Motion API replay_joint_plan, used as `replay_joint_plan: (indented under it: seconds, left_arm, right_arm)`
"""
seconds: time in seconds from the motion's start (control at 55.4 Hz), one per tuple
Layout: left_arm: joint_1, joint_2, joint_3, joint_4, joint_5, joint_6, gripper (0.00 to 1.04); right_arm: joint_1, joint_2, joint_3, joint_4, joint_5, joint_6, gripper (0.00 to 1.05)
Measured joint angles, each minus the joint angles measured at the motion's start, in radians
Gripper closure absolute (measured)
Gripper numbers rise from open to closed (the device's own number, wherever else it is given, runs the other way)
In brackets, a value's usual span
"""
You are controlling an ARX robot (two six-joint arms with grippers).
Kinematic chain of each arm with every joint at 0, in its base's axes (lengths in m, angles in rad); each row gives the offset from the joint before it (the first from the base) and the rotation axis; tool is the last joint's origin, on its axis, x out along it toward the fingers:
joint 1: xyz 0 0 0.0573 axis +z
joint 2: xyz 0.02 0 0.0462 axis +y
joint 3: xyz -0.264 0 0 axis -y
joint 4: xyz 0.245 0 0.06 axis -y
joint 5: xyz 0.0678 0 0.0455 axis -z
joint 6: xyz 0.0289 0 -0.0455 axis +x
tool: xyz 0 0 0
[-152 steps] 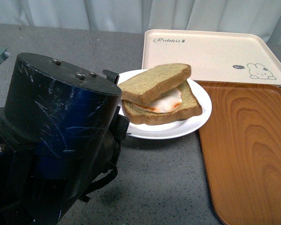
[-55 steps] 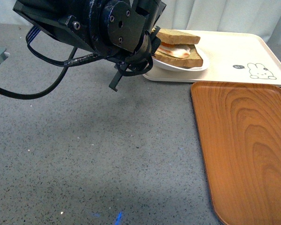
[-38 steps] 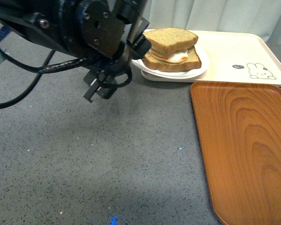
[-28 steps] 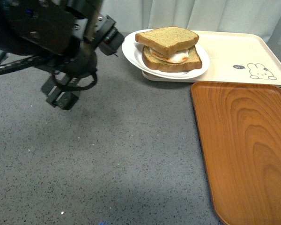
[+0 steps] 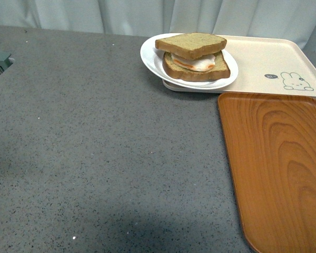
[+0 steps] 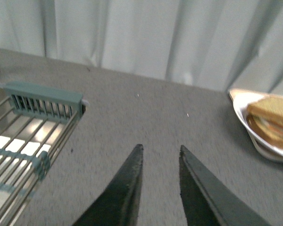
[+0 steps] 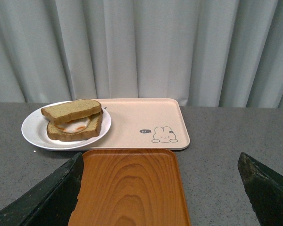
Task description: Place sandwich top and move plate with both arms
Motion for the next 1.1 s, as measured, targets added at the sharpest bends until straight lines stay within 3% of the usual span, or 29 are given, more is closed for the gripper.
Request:
replay_joint_plan:
  seconds: [0.126,0.271,0.379,0.921,1.101]
  left_arm:
    - [0.0,-0.322,-0.098,-0.257,0.007,0.031,1.01]
    - [0.0,-0.861,-0.098,-0.766,0.007,0.042,1.01]
    - [0.0,-1.163,-0.098,-1.005,0.006,0.046,1.01]
    - [0.0,-1.209,-0.098,-1.022,0.007,0.052,1.01]
    - [0.0,-1.209,-0.098,-1.022,0.007,0.052,0.74]
  right_arm:
    - [0.0,0.0,0.0,0.0,0.002,0.0,0.09]
    - [0.0,0.0,0.0,0.0,0.003,0.0,0.09]
    - [0.0,0.0,0.0,0.0,0.002,0.0,0.09]
    - [0.0,0.0,0.0,0.0,0.002,0.0,0.09]
    - [0.0,0.0,0.0,0.0,0.002,0.0,0.09]
